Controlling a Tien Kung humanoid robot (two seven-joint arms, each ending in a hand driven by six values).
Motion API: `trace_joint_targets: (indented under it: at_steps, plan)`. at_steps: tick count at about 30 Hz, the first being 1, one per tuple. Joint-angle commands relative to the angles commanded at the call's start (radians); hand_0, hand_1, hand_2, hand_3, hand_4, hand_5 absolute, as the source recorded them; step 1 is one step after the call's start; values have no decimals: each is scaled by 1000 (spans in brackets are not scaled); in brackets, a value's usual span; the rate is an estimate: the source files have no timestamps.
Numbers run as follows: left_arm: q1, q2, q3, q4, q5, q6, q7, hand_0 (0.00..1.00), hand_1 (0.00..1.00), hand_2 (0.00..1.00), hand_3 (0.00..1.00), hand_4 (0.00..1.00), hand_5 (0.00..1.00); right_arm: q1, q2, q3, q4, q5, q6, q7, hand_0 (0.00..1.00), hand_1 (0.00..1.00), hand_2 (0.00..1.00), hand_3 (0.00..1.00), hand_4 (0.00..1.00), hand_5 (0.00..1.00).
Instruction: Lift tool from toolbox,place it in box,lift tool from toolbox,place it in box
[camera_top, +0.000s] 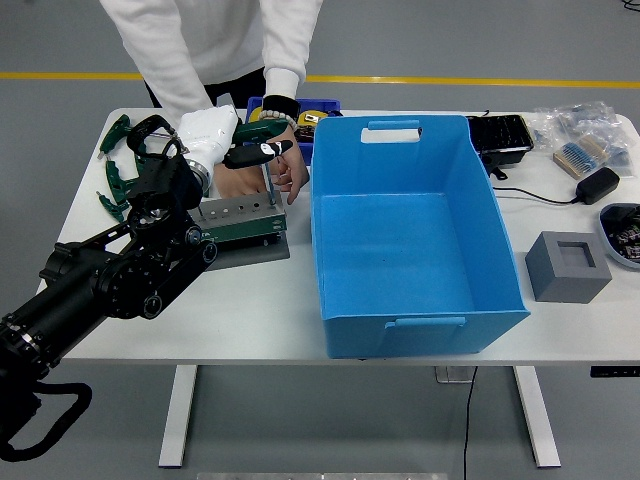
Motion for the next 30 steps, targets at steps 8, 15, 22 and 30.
trace_joint_targets:
  at_steps: [8, 15, 22, 30]
  plan:
    - [-3, 7, 3, -3, -1, 15, -34, 172, 24, 61, 63, 863, 835, 0, 0, 0, 0, 0, 0, 0, 693, 661, 750, 594, 817, 752]
    - [-8, 15, -3, -5, 2, 13, -55, 171, 23, 62, 61, 781, 644, 0, 0, 2, -1, -3, -1, -1, 694, 661, 749, 595, 817, 751]
    - [-11, 21, -5, -7, 7, 12, -69, 169, 22, 60, 59, 752, 565, -1, 0, 4, -1, -4, -1, -2, 693, 661, 750, 595, 817, 752]
    - [-6, 29, -25, -40, 8, 2, -71, 169, 20, 58, 58, 733, 514, -2, 1, 2, -1, -1, -1, -1, 694, 662, 749, 595, 817, 752]
